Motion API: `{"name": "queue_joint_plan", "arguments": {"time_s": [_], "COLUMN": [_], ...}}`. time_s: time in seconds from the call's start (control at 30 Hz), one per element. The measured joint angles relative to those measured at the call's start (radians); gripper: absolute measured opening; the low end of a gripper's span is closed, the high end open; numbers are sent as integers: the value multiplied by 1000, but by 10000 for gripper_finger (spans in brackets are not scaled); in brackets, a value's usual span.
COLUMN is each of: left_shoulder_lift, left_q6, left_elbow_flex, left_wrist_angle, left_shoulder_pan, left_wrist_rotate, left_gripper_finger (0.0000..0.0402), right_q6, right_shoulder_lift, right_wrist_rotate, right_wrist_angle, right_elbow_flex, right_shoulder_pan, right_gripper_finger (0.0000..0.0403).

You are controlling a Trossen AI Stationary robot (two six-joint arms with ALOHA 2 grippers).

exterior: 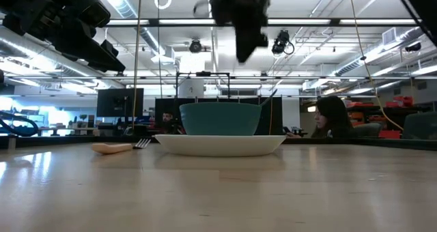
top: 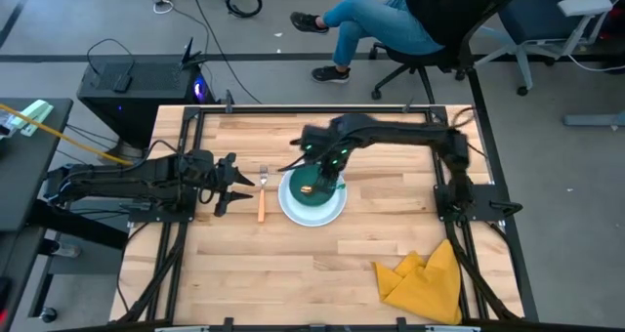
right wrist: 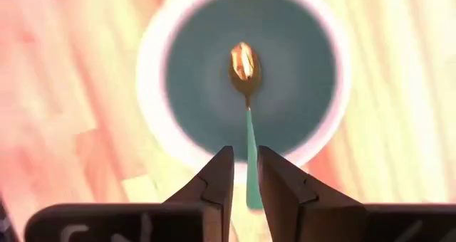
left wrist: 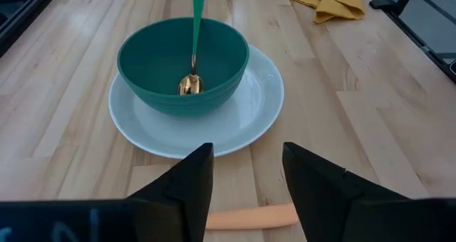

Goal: Set table place
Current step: Return to Home Position

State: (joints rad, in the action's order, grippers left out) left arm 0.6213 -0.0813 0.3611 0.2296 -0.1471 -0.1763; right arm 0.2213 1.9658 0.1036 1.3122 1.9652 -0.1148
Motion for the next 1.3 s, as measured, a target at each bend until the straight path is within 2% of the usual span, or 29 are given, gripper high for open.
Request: {"name": "queue_joint_plan", "arguments": {"time_s": [0.13, 0.3, 0.43, 0.57, 0.73, 0.83, 0.9, 1.07, 1.17, 1.3], "left_shoulder_lift": [0, 0, 0, 0, 0, 0, 0, 0, 0, 0], "left_q6": [0, 0, 0, 0, 0, 0, 0, 0, 0, 0], "left_elbow_flex": [0, 0, 0, 0, 0, 0, 0, 0, 0, 0], "left_wrist_angle": [0, 0, 0, 0, 0, 0, 0, 0, 0, 0], "left_shoulder_pan": [0, 0, 0, 0, 0, 0, 0, 0, 0, 0], "left_wrist_rotate": [0, 0, 0, 0, 0, 0, 0, 0, 0, 0], "left_gripper_finger": [178, 180, 177, 178, 180, 177, 177, 180, 180, 177], "right_q6": [-73, -39, -12, 83, 288, 369, 393, 280, 163, 61], "right_shoulder_lift": [-148, -324, -456, -603, -796, -911, -981, -1097, -1119, -1147], "right_wrist_rotate": [-74, -220, -324, -386, -418, -414, -390, -286, -209, -198], "right_wrist_angle": [-14, -37, -36, -18, -73, -223, -387, -938, -1144, -1169], "right_elbow_flex": [0, -24, -101, -276, -601, -821, -968, -1294, -1383, -1376], "right_shoulder_pan": [31, 127, 227, 322, 395, 441, 470, 496, 456, 320], "right_gripper_finger": [70, 70, 71, 70, 71, 71, 71, 72, 72, 70]}}
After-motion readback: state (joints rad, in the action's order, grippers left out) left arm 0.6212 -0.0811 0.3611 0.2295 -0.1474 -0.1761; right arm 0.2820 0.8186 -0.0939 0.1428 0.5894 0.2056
